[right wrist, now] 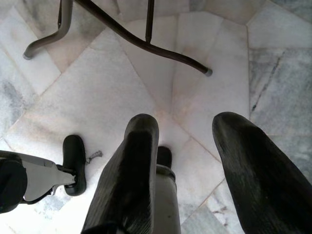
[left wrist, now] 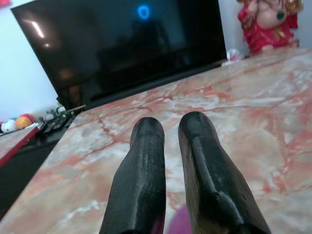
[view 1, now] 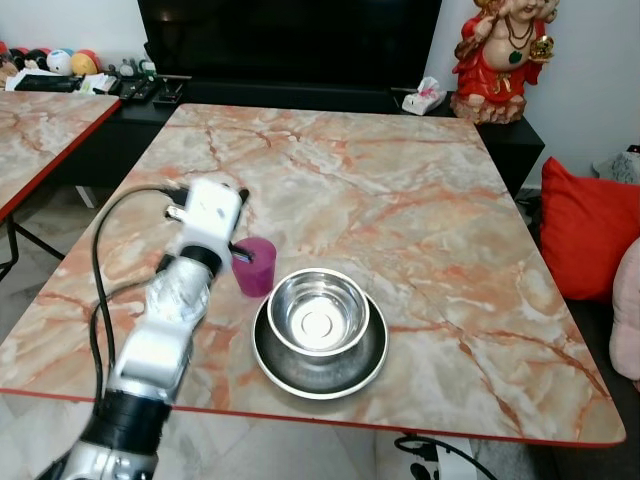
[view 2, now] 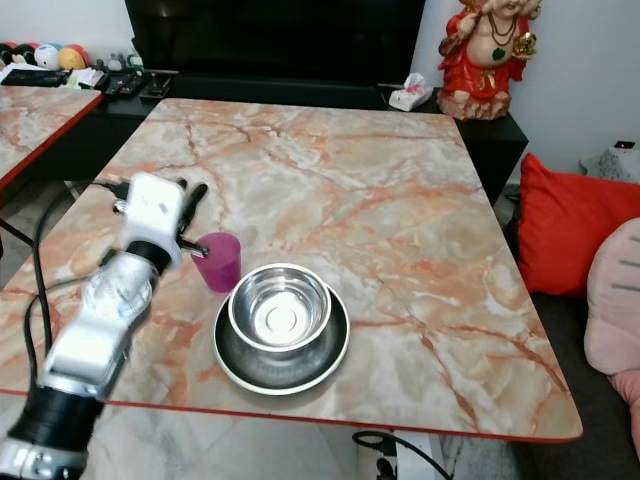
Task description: Setting the table
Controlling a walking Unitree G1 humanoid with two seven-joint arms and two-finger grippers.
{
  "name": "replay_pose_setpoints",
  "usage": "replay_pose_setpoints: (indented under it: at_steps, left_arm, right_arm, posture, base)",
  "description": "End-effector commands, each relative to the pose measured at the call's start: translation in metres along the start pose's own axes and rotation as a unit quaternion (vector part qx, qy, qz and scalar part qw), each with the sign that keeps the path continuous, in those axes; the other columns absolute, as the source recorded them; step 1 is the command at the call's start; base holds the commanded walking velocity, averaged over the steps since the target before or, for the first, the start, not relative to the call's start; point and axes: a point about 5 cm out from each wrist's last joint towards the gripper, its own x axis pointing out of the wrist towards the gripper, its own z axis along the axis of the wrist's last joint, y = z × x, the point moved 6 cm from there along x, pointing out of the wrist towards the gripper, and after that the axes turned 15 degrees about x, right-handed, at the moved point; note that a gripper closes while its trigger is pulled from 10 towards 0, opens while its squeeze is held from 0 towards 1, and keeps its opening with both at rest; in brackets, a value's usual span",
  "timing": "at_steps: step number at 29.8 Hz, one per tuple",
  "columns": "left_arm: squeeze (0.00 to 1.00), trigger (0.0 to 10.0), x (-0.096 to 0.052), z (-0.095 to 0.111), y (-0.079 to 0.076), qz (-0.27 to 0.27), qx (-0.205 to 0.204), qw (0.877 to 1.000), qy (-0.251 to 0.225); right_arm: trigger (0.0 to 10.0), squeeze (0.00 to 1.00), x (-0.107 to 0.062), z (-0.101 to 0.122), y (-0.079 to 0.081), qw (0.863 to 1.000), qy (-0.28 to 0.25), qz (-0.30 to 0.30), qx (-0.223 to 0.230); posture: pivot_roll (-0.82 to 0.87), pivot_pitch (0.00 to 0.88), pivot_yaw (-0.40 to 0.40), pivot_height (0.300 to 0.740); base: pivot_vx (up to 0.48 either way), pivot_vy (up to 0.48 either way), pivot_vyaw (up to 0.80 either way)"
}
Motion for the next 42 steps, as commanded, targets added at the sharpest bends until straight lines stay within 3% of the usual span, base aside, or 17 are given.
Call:
replay_pose_setpoints:
  at_steps: [1,5,15,19,33,42]
  left_arm:
    - [0.0,10.0,-0.003,0.003,-0.001,0.009,0.03,0.999,-0.021]
    - [0.0,10.0,-0.002,0.006,0.004,0.032,0.008,0.999,-0.032]
    - [0.0,10.0,-0.001,0.012,0.014,0.075,0.015,0.995,-0.058]
    - [0.0,10.0,-0.001,0.01,0.014,0.075,0.015,0.995,-0.057]
    - [0.0,10.0,0.0,0.014,0.013,0.084,0.011,0.994,-0.065]
    - [0.0,10.0,0.002,0.017,0.016,0.093,0.01,0.993,-0.068]
  right_arm:
    - [10.0,0.0,-0.001,-0.003,-0.002,1.0,0.003,-0.003,0.001]
    - [10.0,0.0,-0.001,-0.003,0.0,1.0,0.003,-0.003,0.001]
    - [10.0,0.0,-0.001,-0.003,0.002,1.0,0.0,-0.003,0.007]
    - [10.0,0.0,0.0,-0.003,0.002,1.0,-0.001,-0.002,0.008]
    - [10.0,0.0,-0.001,-0.003,0.001,1.0,0.001,-0.001,0.003]
    - [10.0,0.0,0.0,-0.001,0.002,1.0,-0.001,0.0,0.002]
  posture:
    - [0.09,0.0,-0.023,0.74]
    - [0.1,0.0,-0.02,0.74]
    - [0.09,0.0,-0.012,0.74]
    - [0.09,0.0,-0.011,0.74]
    - [0.1,0.0,-0.016,0.74]
    - [0.11,0.0,-0.016,0.74]
  base:
    - [0.0,0.0,0.0]
    - [0.0,0.0,0.0]
    - [0.0,0.263,0.0]
    - [0.0,0.0,0.0]
    - [0.0,0.466,0.0]
    - [0.0,0.16,0.0]
